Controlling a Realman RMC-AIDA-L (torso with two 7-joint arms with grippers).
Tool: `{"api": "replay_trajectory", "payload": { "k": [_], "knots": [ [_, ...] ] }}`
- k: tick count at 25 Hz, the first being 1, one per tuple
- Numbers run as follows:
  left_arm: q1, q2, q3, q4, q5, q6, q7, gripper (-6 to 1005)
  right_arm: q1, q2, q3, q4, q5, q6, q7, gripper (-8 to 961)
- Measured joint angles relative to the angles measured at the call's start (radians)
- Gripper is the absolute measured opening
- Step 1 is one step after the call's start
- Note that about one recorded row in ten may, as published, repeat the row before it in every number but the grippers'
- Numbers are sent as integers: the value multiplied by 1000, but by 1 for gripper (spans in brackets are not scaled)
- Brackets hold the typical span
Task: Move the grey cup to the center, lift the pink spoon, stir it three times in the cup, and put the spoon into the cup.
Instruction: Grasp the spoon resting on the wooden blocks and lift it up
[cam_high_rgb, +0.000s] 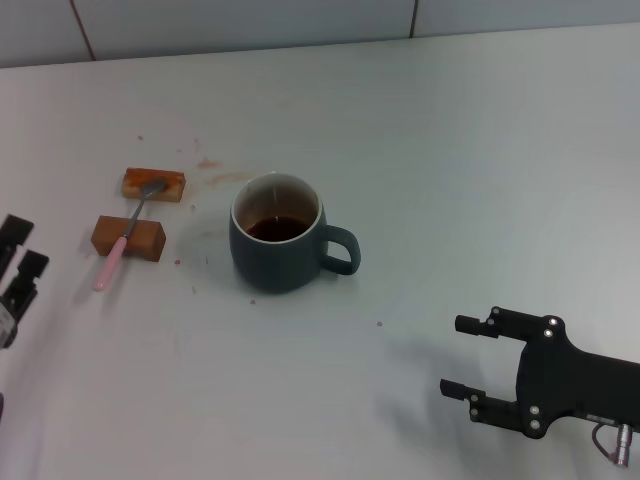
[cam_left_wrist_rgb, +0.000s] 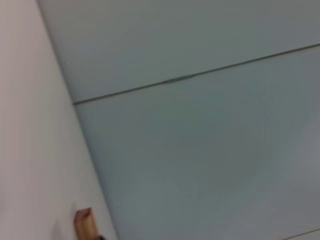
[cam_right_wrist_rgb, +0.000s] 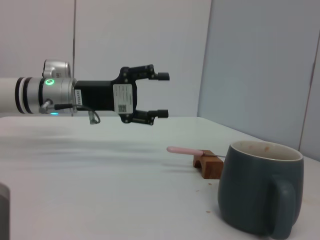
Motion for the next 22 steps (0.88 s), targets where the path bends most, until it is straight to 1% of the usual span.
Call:
{"api": "replay_trajectory", "payload": {
  "k": [3,9,15,22],
  "knots": [
    [4,0,5,-1,0,-9,-9,815,1,-1,0,-1,0,0,0,668],
    [23,-2,12,-43,-2,-57,-25,815,2,-2,0,-4,0,1,0,668],
    [23,-2,27,-71,-1,-103,-34,815,5,-2,0,-5,0,7,0,668],
    [14,-3,31,-88,0,-124,-40,815,7,-2,0,-6,0,14,0,668]
  ]
}}
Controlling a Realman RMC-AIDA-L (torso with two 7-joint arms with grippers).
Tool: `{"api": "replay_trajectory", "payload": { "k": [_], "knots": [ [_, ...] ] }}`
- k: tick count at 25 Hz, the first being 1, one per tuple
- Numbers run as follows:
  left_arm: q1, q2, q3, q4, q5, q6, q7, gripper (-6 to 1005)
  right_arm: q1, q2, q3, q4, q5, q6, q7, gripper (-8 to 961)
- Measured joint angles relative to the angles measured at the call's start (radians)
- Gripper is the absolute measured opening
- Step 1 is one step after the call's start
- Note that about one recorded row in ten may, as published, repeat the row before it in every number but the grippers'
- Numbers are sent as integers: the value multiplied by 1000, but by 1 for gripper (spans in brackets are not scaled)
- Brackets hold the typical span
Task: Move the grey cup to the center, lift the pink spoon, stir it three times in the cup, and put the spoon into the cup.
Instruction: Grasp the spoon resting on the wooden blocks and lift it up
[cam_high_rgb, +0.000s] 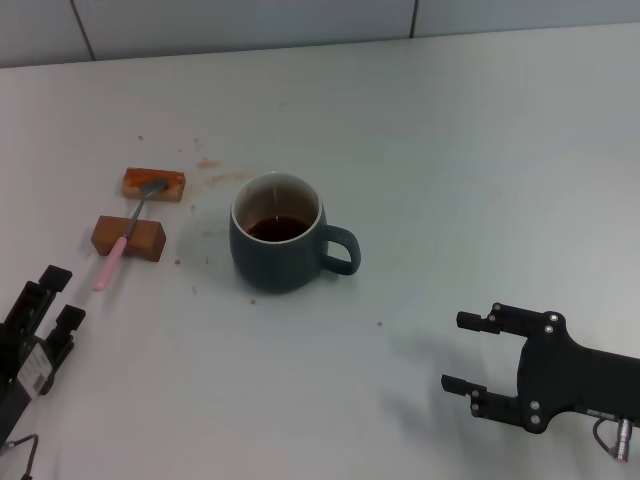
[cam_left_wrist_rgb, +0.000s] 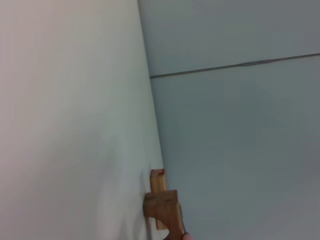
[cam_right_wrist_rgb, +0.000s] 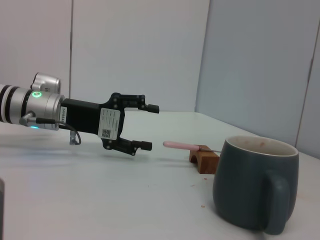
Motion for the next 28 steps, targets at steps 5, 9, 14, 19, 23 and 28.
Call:
{"api": "replay_trajectory", "payload": {
  "k": [5,9,14,19,23,28],
  "knots": [
    [-9,-2,9,-1,0,-12,-17,815,0,0,0,4,0,0,0,668],
    [-24,-3,12,-3,0,-21,-20,815,3,1,0,4,0,0,1,668],
    [-44,-3,12,-12,0,-31,-21,815,4,1,0,3,0,-1,3,668],
    [-56,-2,12,-14,0,-46,-22,815,7,2,0,2,0,-2,5,668],
    [-67,-2,12,-14,0,-54,-22,815,8,1,0,3,0,-2,5,668],
    [-85,-3,10,-13,0,-78,-24,814,10,0,0,5,0,-1,9,667]
  ]
}}
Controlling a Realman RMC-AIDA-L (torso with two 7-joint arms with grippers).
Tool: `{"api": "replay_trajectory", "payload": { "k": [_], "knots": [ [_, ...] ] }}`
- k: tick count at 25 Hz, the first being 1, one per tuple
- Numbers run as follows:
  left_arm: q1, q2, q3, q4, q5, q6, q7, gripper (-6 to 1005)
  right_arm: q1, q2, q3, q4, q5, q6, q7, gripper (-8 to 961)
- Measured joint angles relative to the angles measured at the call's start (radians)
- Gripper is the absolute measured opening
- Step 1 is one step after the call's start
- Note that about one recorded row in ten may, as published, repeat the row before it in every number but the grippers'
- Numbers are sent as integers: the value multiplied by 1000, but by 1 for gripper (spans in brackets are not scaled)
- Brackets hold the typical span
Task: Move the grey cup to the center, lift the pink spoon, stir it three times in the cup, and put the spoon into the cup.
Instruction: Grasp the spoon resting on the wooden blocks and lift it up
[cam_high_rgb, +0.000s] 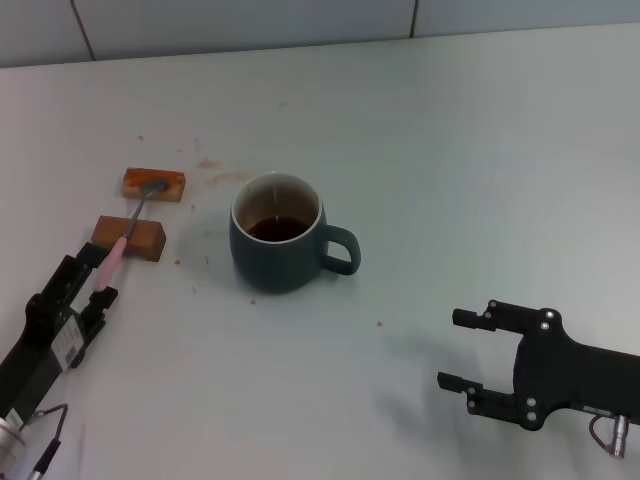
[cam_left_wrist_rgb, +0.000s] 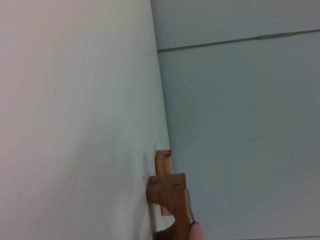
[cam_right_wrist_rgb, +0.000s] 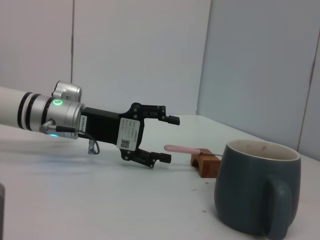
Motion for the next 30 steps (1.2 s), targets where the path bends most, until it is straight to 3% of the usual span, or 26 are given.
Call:
{"api": "replay_trajectory", "payload": {
  "k": [30],
  "knots": [
    [-77,-2,-33,8,-8,-92,-9,784,21,1,10,3,6,6,5,667]
  ]
}}
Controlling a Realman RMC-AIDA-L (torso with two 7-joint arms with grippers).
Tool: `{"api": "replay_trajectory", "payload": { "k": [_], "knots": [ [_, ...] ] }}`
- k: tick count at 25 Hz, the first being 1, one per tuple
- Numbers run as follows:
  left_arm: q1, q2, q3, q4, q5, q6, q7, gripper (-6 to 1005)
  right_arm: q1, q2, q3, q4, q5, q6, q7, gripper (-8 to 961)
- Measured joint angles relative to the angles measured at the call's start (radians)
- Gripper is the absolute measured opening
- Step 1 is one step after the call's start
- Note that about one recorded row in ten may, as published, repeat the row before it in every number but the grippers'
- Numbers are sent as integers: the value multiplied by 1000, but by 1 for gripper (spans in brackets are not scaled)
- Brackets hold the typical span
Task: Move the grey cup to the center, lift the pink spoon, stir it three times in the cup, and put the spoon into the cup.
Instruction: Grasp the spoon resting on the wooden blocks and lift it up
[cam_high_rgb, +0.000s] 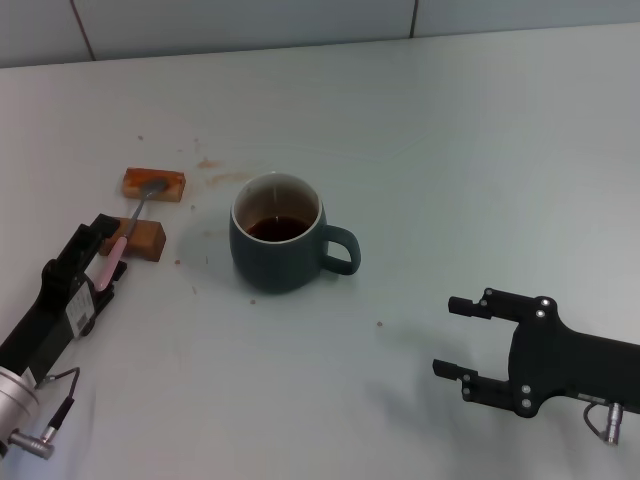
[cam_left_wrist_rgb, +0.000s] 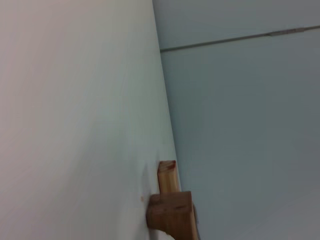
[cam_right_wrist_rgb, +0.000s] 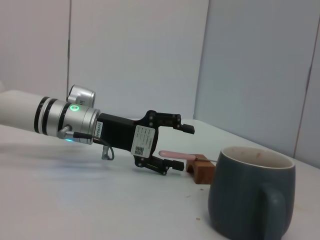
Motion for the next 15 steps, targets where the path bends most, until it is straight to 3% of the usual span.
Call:
{"api": "replay_trajectory", "payload": {
  "k": [7,12,15],
  "knots": [
    [-8,0,-6,-1,1,-14,-19,757,11,0,-1,2,1,9,1,667],
    [-10,0,-6,-7,3,-17,-28,541,12,0,-1,2,1,9,7,667],
    [-8,0,-6,-8,3,-18,-37,533,12,0,-1,2,1,9,8,667]
  ]
}}
